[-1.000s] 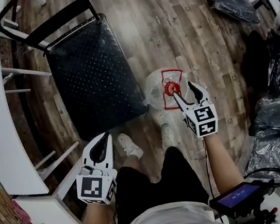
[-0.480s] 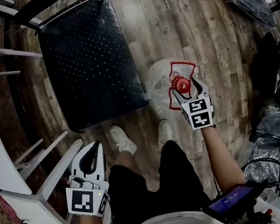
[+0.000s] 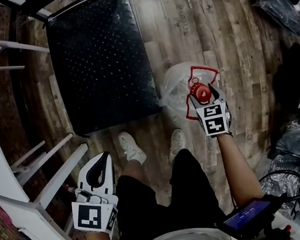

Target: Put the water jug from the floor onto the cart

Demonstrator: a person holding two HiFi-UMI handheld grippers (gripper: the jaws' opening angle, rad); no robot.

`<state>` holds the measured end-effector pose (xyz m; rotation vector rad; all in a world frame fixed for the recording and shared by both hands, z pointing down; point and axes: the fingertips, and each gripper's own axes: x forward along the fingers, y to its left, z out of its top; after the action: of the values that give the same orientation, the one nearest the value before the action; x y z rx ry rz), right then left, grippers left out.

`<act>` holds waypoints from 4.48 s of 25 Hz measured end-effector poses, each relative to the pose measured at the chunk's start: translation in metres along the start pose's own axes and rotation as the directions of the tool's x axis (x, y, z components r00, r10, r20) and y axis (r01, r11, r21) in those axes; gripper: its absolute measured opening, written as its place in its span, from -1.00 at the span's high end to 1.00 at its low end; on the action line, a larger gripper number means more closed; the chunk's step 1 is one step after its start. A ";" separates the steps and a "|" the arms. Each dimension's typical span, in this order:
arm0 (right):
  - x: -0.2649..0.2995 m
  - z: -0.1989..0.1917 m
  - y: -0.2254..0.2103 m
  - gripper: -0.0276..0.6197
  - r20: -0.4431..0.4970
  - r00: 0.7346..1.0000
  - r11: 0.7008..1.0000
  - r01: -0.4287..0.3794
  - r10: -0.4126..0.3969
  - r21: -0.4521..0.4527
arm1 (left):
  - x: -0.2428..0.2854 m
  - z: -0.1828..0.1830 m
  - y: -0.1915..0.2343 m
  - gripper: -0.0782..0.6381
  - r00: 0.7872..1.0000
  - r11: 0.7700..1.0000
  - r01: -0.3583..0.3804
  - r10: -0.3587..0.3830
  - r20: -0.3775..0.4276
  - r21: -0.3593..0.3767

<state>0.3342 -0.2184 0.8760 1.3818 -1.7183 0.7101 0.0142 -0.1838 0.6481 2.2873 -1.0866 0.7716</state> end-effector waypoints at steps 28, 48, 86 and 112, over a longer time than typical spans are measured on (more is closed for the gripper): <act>-0.180 0.133 0.008 -0.06 0.114 0.993 0.999 0.024 -0.020 -0.042 | -0.071 0.048 0.022 0.78 0.990 0.996 -0.088 0.090 0.107 -0.019; -0.131 0.229 0.211 -0.06 0.082 0.970 0.944 -0.202 0.230 -0.262 | -0.159 -0.005 0.114 0.78 0.971 0.962 -0.181 0.208 0.119 -0.206; -0.125 0.219 0.267 -0.06 0.121 0.976 0.957 -0.146 0.181 -0.251 | -0.184 -0.016 0.130 0.78 0.973 0.949 0.001 0.072 0.221 -0.316; -0.420 0.216 0.158 0.66 0.650 0.760 1.000 -0.003 0.022 -0.030 | -0.211 0.100 -0.034 0.78 0.933 0.986 0.061 -0.111 0.343 0.155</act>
<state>0.1641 -0.1395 0.4143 1.7273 -2.2563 0.1943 -0.0408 -0.1159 0.4289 2.6462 -1.1004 0.4246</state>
